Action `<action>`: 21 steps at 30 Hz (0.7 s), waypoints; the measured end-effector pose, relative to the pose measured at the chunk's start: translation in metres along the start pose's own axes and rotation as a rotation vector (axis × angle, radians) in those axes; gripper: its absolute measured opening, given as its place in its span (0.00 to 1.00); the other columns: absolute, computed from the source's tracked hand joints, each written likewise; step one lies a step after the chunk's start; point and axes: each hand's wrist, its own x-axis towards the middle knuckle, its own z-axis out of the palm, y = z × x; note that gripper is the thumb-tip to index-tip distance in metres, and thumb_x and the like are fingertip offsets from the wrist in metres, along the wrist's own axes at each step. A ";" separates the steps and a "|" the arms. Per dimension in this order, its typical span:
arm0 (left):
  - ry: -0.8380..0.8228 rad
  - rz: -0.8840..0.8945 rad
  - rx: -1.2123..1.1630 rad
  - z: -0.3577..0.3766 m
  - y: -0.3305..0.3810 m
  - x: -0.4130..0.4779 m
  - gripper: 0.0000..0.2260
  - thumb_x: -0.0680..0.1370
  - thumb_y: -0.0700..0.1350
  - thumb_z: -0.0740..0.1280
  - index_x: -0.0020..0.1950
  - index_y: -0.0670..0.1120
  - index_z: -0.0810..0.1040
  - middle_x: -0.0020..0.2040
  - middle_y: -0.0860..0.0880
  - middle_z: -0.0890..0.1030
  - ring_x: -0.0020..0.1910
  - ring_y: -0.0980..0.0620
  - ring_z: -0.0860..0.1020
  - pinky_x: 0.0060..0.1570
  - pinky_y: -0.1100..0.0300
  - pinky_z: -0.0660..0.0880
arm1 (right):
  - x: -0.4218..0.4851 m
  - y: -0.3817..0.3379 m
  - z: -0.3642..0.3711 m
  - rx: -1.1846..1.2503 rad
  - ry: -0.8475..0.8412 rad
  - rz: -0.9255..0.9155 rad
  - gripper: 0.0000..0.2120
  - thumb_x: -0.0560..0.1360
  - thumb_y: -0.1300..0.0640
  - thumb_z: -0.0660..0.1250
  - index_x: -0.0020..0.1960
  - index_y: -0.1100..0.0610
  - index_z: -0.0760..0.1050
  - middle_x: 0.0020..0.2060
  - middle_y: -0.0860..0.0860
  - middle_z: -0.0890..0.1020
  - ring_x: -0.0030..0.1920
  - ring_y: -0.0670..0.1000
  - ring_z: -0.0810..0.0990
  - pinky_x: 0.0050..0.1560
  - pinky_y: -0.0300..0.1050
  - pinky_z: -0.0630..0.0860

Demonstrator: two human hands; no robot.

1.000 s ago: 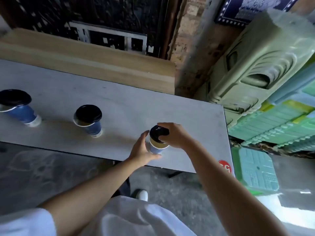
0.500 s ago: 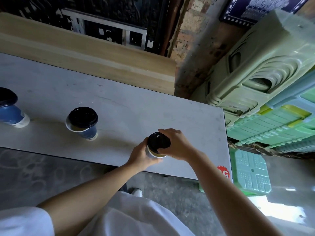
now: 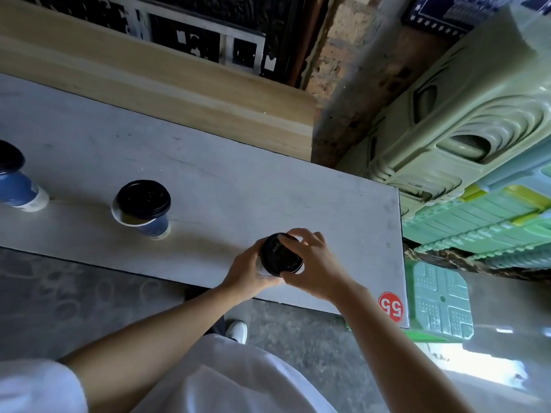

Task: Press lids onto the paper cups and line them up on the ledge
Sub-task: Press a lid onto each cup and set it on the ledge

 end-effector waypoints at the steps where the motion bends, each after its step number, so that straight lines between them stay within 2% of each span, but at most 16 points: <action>1: -0.005 0.002 -0.006 0.000 0.001 0.000 0.37 0.63 0.50 0.81 0.69 0.57 0.71 0.53 0.65 0.79 0.53 0.75 0.75 0.49 0.78 0.71 | 0.000 0.001 0.002 0.025 0.008 0.004 0.33 0.70 0.53 0.72 0.74 0.47 0.69 0.70 0.45 0.69 0.65 0.52 0.65 0.62 0.50 0.75; 3: -0.019 0.002 -0.024 -0.002 0.003 0.000 0.37 0.63 0.48 0.81 0.69 0.57 0.70 0.55 0.65 0.79 0.55 0.74 0.75 0.50 0.77 0.72 | -0.001 0.004 0.006 0.118 0.016 0.027 0.35 0.69 0.52 0.74 0.75 0.45 0.68 0.70 0.44 0.68 0.66 0.51 0.64 0.64 0.49 0.73; 4: -0.035 -0.005 -0.054 -0.004 0.004 0.000 0.37 0.64 0.46 0.80 0.70 0.57 0.70 0.58 0.63 0.79 0.58 0.71 0.76 0.53 0.74 0.74 | -0.002 0.006 0.009 0.201 0.034 0.053 0.37 0.68 0.51 0.74 0.75 0.44 0.67 0.71 0.44 0.68 0.67 0.49 0.63 0.65 0.48 0.72; 6: -0.078 -0.040 -0.118 -0.012 0.003 -0.004 0.39 0.65 0.43 0.74 0.74 0.58 0.65 0.66 0.57 0.76 0.65 0.60 0.74 0.60 0.60 0.77 | -0.006 0.010 0.017 0.413 0.115 0.148 0.39 0.69 0.50 0.75 0.76 0.42 0.64 0.71 0.43 0.67 0.68 0.48 0.65 0.61 0.47 0.75; 8: -0.105 -0.093 -0.171 -0.021 0.003 -0.010 0.39 0.66 0.43 0.67 0.76 0.58 0.64 0.70 0.54 0.72 0.68 0.56 0.72 0.61 0.55 0.77 | -0.010 0.011 0.025 0.637 0.238 0.316 0.33 0.74 0.51 0.73 0.76 0.42 0.64 0.70 0.44 0.70 0.64 0.47 0.71 0.56 0.49 0.78; 10: -0.087 -0.149 -0.333 -0.026 0.005 -0.013 0.33 0.68 0.46 0.65 0.74 0.54 0.68 0.70 0.53 0.73 0.67 0.58 0.72 0.59 0.58 0.75 | -0.014 0.011 0.034 0.923 0.321 0.502 0.24 0.79 0.51 0.68 0.74 0.45 0.69 0.68 0.48 0.75 0.59 0.47 0.77 0.54 0.52 0.79; 13: 0.038 -0.219 -0.499 -0.021 0.020 -0.015 0.16 0.81 0.53 0.60 0.68 0.54 0.76 0.68 0.55 0.77 0.67 0.57 0.73 0.57 0.57 0.75 | -0.017 0.006 0.048 1.450 0.284 0.683 0.13 0.81 0.49 0.64 0.64 0.49 0.78 0.65 0.51 0.79 0.61 0.54 0.79 0.51 0.53 0.81; 15: 0.100 -0.220 -0.513 -0.013 0.028 -0.013 0.15 0.85 0.51 0.54 0.64 0.54 0.79 0.64 0.54 0.80 0.64 0.57 0.76 0.51 0.61 0.78 | -0.018 0.000 0.056 1.550 0.262 0.701 0.13 0.82 0.48 0.63 0.60 0.51 0.82 0.62 0.51 0.81 0.63 0.57 0.79 0.53 0.56 0.82; 18: 0.182 -0.203 -0.516 -0.003 0.031 -0.011 0.15 0.85 0.47 0.56 0.63 0.48 0.80 0.59 0.50 0.83 0.59 0.54 0.80 0.43 0.64 0.81 | -0.016 -0.009 0.064 1.591 0.287 0.678 0.13 0.82 0.47 0.62 0.55 0.49 0.84 0.57 0.50 0.84 0.62 0.55 0.81 0.52 0.57 0.83; 21: 0.189 -0.172 -0.479 -0.002 0.029 -0.011 0.14 0.85 0.47 0.56 0.62 0.50 0.80 0.58 0.50 0.83 0.57 0.56 0.81 0.39 0.63 0.81 | -0.017 -0.010 0.068 1.606 0.327 0.655 0.14 0.83 0.46 0.61 0.56 0.49 0.84 0.55 0.50 0.85 0.61 0.54 0.81 0.51 0.58 0.83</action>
